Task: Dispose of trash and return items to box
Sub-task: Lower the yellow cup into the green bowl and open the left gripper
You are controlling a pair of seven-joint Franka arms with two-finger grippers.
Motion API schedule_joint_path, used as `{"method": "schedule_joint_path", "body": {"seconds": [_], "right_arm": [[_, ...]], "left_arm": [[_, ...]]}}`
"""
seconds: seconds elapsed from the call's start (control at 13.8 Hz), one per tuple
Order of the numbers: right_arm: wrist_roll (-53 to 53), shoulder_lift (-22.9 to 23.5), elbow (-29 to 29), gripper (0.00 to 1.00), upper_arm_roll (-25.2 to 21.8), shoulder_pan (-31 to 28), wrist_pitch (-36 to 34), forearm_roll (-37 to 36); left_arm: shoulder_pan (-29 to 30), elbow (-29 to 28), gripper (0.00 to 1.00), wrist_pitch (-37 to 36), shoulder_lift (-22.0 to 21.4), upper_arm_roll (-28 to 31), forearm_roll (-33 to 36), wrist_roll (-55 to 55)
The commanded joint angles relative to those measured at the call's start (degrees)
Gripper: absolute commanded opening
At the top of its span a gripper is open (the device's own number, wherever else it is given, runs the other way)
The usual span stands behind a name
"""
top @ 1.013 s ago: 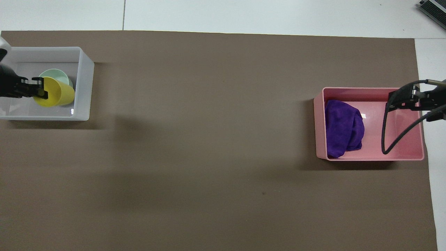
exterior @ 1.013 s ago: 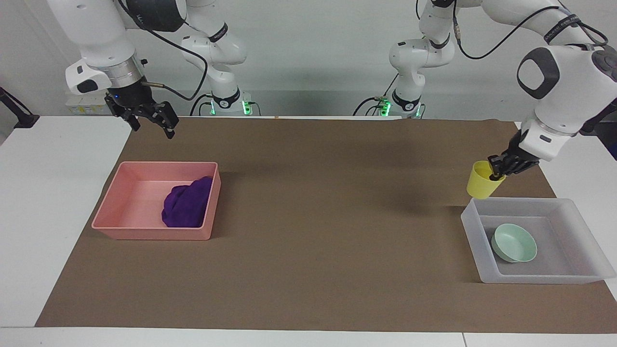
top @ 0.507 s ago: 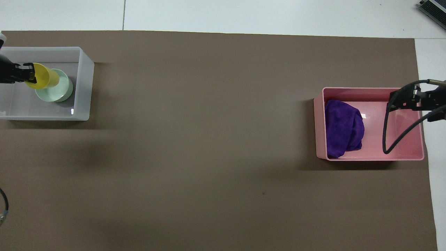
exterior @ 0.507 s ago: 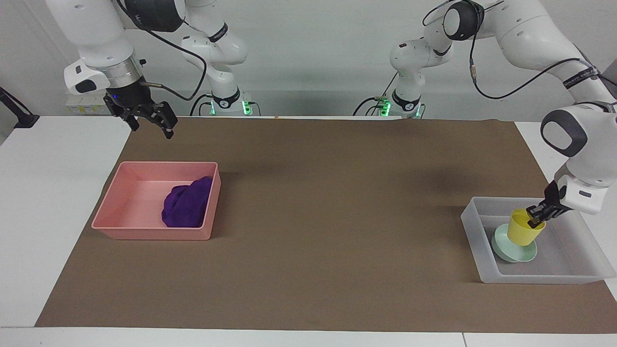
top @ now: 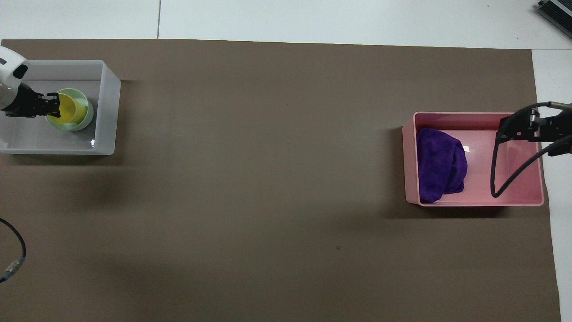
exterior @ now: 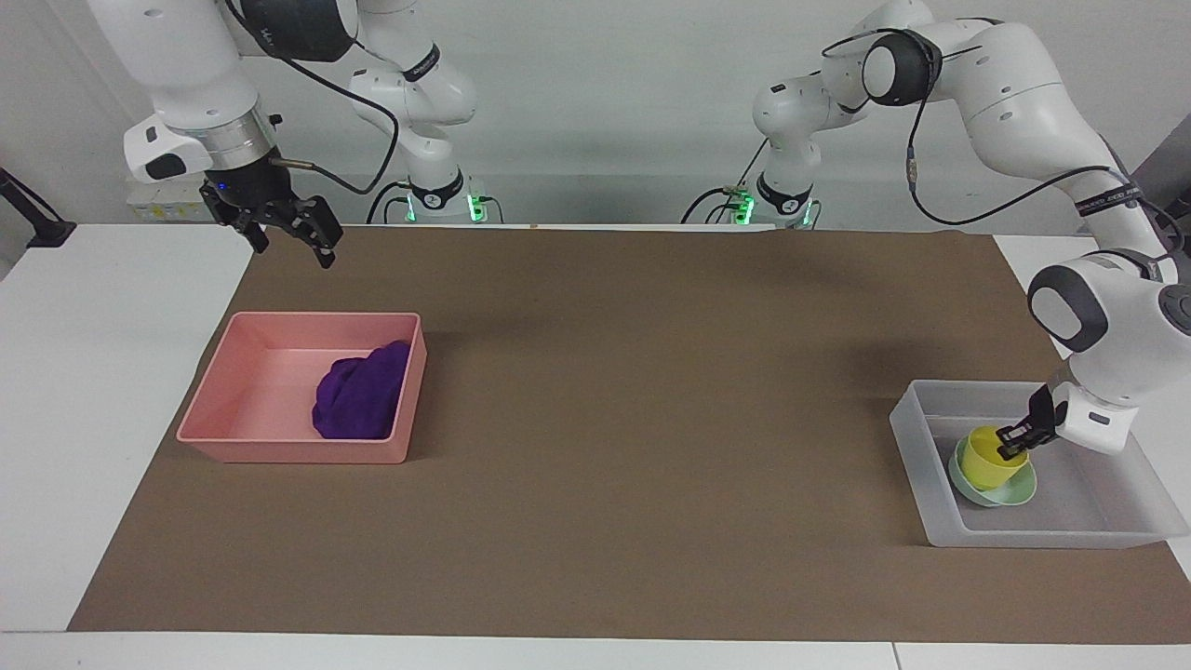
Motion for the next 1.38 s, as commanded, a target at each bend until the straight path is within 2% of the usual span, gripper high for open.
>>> {"method": "schedule_joint_path", "body": {"seconds": [0.0, 0.29, 0.43, 0.58, 0.87, 1.01, 1.3], "right_arm": [[-1.3, -0.8, -0.9, 1.0, 0.3, -0.6, -0.1, 0.0], [-1.3, -0.8, -0.9, 1.0, 0.3, -0.6, -0.1, 0.0], [-1.3, -0.8, -0.9, 1.0, 0.3, -0.7, -0.1, 0.0], [-1.3, -0.8, -0.9, 1.0, 0.3, -0.7, -0.1, -0.1], [-1.3, -0.8, -0.9, 1.0, 0.3, -0.7, -0.4, 0.0], [-1.4, -0.8, -0.9, 1.0, 0.3, -0.7, -0.4, 0.0], [-1.4, -0.8, -0.9, 1.0, 0.3, -0.8, -0.3, 0.0]], "left_arm": [[1.1, 1.3, 1.0, -0.8, -0.1, -0.5, 0.4, 2.8], [-0.3, 1.8, 1.0, -2.4, -5.7, -0.8, 0.8, 3.6], [-1.1, 1.8, 1.0, -8.1, -10.2, -1.0, 0.8, 3.6], [-5.3, 1.3, 1.0, -13.9, -14.6, -1.0, 1.0, 3.5], [-11.4, 1.2, 1.0, -23.5, -22.6, -1.1, 0.4, -5.8], [-12.7, -1.0, 1.0, -27.7, -27.5, -1.5, -0.3, -5.9], [-13.1, -9.6, 1.0, -27.4, -34.9, -1.5, 0.3, -5.2]]}}
